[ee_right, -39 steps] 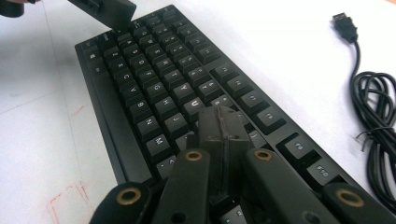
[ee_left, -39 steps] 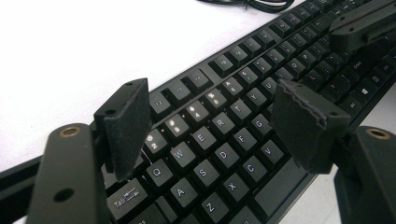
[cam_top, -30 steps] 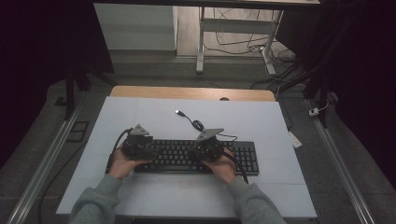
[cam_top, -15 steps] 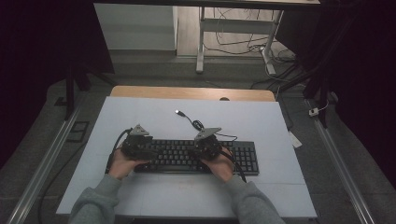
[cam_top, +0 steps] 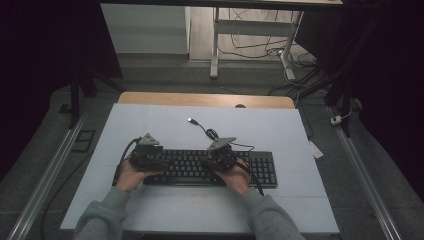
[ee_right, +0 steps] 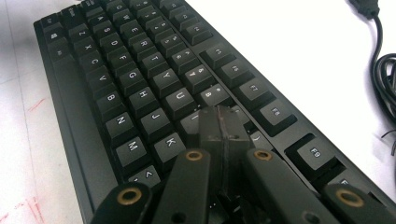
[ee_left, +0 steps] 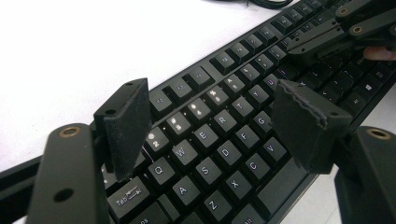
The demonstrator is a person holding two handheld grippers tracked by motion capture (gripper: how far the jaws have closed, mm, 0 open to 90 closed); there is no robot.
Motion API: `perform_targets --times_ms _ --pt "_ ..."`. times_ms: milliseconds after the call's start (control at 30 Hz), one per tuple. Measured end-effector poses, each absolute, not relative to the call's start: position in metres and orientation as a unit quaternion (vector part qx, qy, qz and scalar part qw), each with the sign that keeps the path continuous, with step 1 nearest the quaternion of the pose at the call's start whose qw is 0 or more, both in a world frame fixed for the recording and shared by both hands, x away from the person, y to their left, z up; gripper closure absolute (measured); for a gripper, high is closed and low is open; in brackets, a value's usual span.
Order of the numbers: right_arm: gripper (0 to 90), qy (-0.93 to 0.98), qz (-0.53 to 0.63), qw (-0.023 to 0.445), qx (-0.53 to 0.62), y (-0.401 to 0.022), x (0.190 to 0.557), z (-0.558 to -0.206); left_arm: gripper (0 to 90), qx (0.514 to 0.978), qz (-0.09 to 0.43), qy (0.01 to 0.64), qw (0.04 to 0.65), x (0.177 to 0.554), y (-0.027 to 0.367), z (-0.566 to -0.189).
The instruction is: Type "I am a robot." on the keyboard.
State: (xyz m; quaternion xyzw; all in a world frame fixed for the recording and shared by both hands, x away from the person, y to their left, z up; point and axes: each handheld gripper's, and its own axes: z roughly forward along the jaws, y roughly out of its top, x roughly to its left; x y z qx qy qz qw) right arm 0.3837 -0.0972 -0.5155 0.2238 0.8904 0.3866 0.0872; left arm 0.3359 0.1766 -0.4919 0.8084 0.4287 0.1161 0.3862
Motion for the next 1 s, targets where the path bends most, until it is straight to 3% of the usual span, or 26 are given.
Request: perform_targets --times_ms 1000 --pt "90.0 0.857 0.437 0.103 0.252 -0.154 0.367 -0.492 28.5 0.809 0.12 0.426 0.388 0.333 0.176 -0.49"
